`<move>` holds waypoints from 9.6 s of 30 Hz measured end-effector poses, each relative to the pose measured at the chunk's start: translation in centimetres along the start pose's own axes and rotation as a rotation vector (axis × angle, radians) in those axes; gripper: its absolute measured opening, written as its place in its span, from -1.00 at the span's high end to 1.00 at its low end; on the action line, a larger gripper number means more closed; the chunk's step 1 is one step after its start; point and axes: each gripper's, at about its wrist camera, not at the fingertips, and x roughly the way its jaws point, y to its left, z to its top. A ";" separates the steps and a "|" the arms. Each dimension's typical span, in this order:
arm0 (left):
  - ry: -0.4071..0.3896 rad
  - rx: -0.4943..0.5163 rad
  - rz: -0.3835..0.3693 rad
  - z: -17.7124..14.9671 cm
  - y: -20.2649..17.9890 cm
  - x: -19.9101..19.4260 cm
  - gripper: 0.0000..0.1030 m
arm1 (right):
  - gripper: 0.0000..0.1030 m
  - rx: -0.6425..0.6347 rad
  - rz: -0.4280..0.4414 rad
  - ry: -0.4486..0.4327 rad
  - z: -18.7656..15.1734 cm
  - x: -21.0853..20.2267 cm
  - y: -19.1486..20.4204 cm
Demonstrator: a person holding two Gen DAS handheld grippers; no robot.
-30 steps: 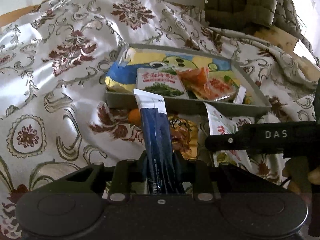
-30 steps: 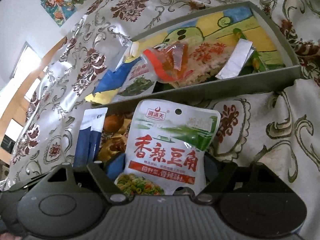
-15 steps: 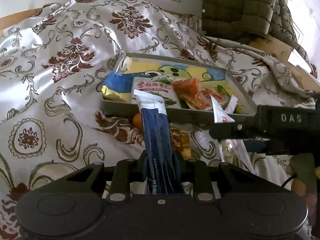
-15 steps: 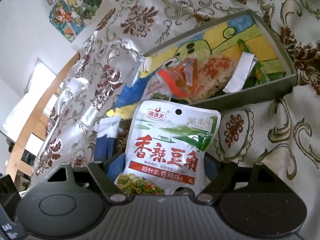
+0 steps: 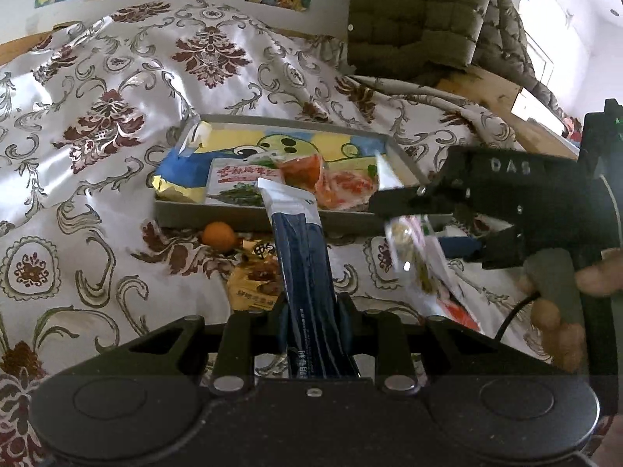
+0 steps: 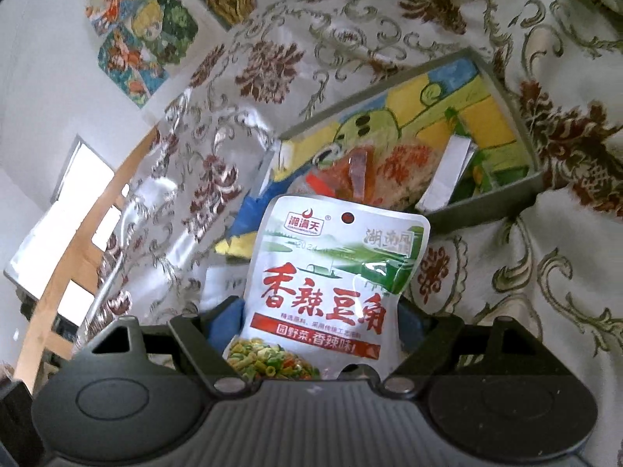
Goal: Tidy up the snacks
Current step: 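Lift both packets and carry them over the grey tray with both tools, then lower both packets into the tray and open both tools, then pull both tools back from the tray toward the remaining snacks, then close the left tool on the orange ball while the right tool grips the gold snack, then carry the orange ball and gold snack into the tray with both tools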
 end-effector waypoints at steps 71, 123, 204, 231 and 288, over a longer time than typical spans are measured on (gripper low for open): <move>-0.091 -0.207 0.216 16.4 2.5 12.1 -0.92 | -1.00 0.106 -0.102 -0.342 12.2 4.6 -4.3; -0.058 -0.145 0.362 -0.3 1.7 -7.5 -0.98 | -1.00 -0.311 -0.303 -0.205 -5.0 -9.0 3.0; 0.023 0.250 0.312 6.4 7.0 7.7 -0.98 | -1.00 -0.606 -0.321 -0.051 -6.0 3.1 5.9; 0.075 0.065 0.102 6.5 9.5 12.0 -0.71 | -0.87 -0.582 -0.295 0.015 -5.1 10.4 5.8; 0.022 -0.090 0.110 6.0 8.2 5.1 0.33 | 0.73 -0.389 -0.152 -0.060 -4.1 5.8 6.8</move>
